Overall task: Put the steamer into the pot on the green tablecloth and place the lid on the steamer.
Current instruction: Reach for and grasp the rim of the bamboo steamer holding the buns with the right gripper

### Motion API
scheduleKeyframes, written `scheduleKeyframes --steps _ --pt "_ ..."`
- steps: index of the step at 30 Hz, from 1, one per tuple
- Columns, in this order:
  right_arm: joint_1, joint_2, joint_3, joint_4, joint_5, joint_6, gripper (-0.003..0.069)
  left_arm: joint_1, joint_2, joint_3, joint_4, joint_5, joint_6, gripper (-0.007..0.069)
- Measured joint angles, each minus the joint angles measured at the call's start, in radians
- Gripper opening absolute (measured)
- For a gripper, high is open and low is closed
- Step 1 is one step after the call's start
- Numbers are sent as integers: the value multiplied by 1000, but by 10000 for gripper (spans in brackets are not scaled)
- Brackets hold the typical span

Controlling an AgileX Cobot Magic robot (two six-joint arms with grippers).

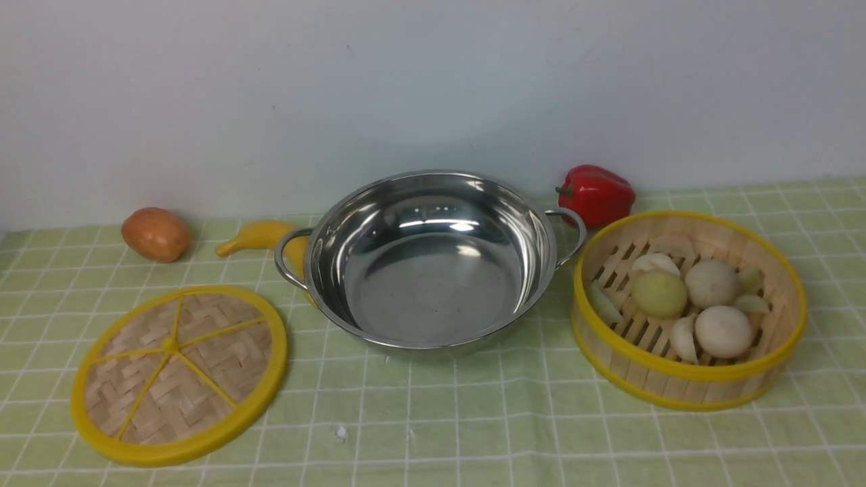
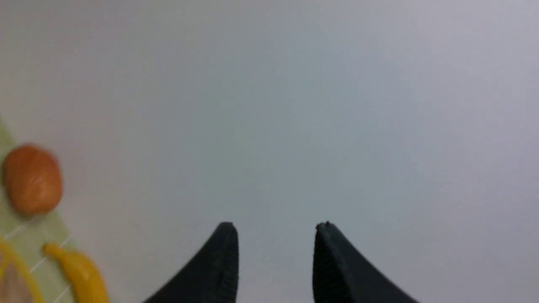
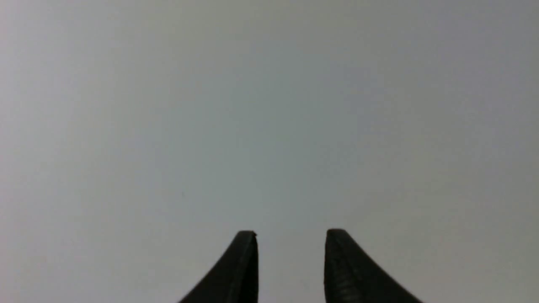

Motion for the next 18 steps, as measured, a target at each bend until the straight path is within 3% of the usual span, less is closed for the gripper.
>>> scheduleKeyframes --steps 4,9,14,18 --pt "0 289 -211 -45 278 -30 243 0 87 -151 214 72 124 234" --pt "0 660 -405 -115 533 -34 243 0 333 -324 498 431 226 182" --pt "0 963 -503 -171 604 -34 243 0 632 -446 711 789 231 134" --pt "0 1132 -531 -216 584 -31 243 0 852 -510 761 888 230 116"
